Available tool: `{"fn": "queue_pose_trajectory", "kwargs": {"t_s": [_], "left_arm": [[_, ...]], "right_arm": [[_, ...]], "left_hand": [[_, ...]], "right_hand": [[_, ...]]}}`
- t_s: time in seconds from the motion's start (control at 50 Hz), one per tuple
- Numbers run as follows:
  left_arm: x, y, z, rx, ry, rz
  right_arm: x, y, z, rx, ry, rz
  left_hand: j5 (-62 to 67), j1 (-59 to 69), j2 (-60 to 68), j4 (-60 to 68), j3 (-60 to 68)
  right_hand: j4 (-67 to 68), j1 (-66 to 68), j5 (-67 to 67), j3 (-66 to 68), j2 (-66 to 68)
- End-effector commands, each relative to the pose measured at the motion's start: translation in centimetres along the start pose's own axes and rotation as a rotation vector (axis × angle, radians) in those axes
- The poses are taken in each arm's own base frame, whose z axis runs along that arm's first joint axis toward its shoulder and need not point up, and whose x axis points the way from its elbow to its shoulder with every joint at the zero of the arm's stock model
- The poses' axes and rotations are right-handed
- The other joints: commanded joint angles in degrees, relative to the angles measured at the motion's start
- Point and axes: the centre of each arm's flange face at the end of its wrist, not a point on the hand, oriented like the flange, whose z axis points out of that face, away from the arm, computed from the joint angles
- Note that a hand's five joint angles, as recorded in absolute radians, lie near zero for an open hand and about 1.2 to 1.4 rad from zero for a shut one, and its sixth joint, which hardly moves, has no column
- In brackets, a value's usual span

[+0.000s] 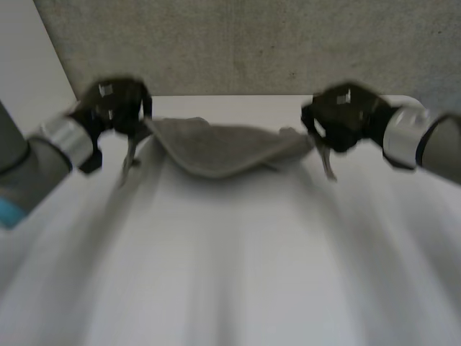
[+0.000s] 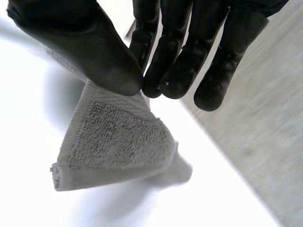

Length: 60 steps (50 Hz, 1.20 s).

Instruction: Fold the towel.

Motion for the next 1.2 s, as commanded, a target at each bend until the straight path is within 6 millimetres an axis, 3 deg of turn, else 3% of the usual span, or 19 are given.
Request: {"fn": "queue_pose_trajectory", "kwargs": {"t_s": [0.02, 0.12, 0.24, 0.32, 0.34, 0.36, 0.38, 0.48, 0.62, 0.8, 0.9, 1.0, 1.2], "left_arm": [[1.3, 6.9, -3.4, -0.183, 0.067, 0.023], [1.8, 9.3, -4.1, -0.215, 0.070, 0.024], [2.1, 10.3, -3.8, -0.220, 0.075, 0.021], [2.3, 10.7, -3.8, -0.228, 0.080, 0.018], [2.3, 10.7, -3.8, -0.228, 0.080, 0.018], [2.4, 10.8, -3.8, -0.230, 0.082, 0.018], [2.5, 10.9, -3.8, -0.231, 0.086, 0.017], [2.6, 10.9, -3.9, -0.234, 0.087, 0.015], [2.1, 10.9, -3.9, -0.234, 0.071, 0.012], [2.0, 10.6, -3.9, -0.228, 0.064, -0.013], [1.8, 10.5, -3.9, -0.227, 0.054, -0.058], [1.1, 10.4, -3.8, -0.225, 0.032, -0.081], [0.2, 10.5, -3.7, -0.224, 0.011, -0.086]], "right_arm": [[-2.6, 6.5, -0.5, -0.147, -0.056, 0.050], [-2.7, 8.7, -0.5, -0.165, -0.031, 0.071], [-2.5, 9.8, 0.0, -0.163, 0.011, 0.068], [-2.6, 10.9, 0.0, -0.223, 0.077, 0.153], [-2.6, 11.0, 0.0, -0.232, 0.093, 0.198], [-2.6, 11.0, 0.0, -0.232, 0.094, 0.199], [-2.7, 11.2, -0.1, -0.239, 0.106, 0.239], [-3.0, 11.5, -0.5, -0.243, 0.119, 0.333], [-4.8, 11.0, -1.5, -0.242, 0.099, 0.409], [-6.5, 10.3, -2.1, -0.142, 0.107, 0.338], [-6.2, 11.3, -0.8, -0.095, 0.157, 0.297], [-5.7, 13.2, 0.4, -0.160, 0.212, 0.222], [-5.9, 14.1, -0.1, -0.196, 0.222, 0.185]], "left_hand": [[6.9, 7.3, 2.8, 2.0, 3.1], [6.9, 7.3, 2.8, 2.0, 3.1], [6.9, 7.3, 2.8, 2.0, 3.1], [6.9, 7.3, 2.8, 2.0, 3.1], [6.9, 7.3, 2.8, 2.0, 3.1], [6.9, 7.3, 2.8, 2.0, 3.1], [6.9, 7.3, 2.8, 2.0, 3.1], [6.9, 7.3, 2.8, 2.0, 3.1], [6.9, 7.3, 2.8, 2.0, 3.1], [6.9, 7.3, 2.8, 2.0, 3.1], [6.9, 7.3, 2.8, 2.0, 3.1], [6.9, 7.3, 2.8, 2.0, 3.1], [6.9, 7.3, 2.8, 2.0, 3.1]], "right_hand": [[3.6, 2.6, 2.7, 3.7, 3.8], [3.6, 2.6, 2.7, 3.7, 3.8], [3.6, 2.6, 2.7, 3.7, 3.8], [3.6, 2.6, 2.7, 3.7, 3.8], [-16.8, -17.8, -17.7, -16.8, -16.6], [-17.0, -18.0, -17.9, -17.0, -16.8], [-35.7, -36.7, -36.5, -35.6, -35.5], [-47.3, -48.3, -48.2, -47.2, -47.1], [-51.0, -52.0, -51.9, -51.0, -50.8], [-49.3, -50.3, -50.2, -49.3, -49.1], [-44.5, -45.5, -45.3, -44.4, -44.2], [-44.6, -45.6, -45.5, -44.6, -44.4], [-45.0, -46.0, -45.8, -44.9, -44.7]]}}
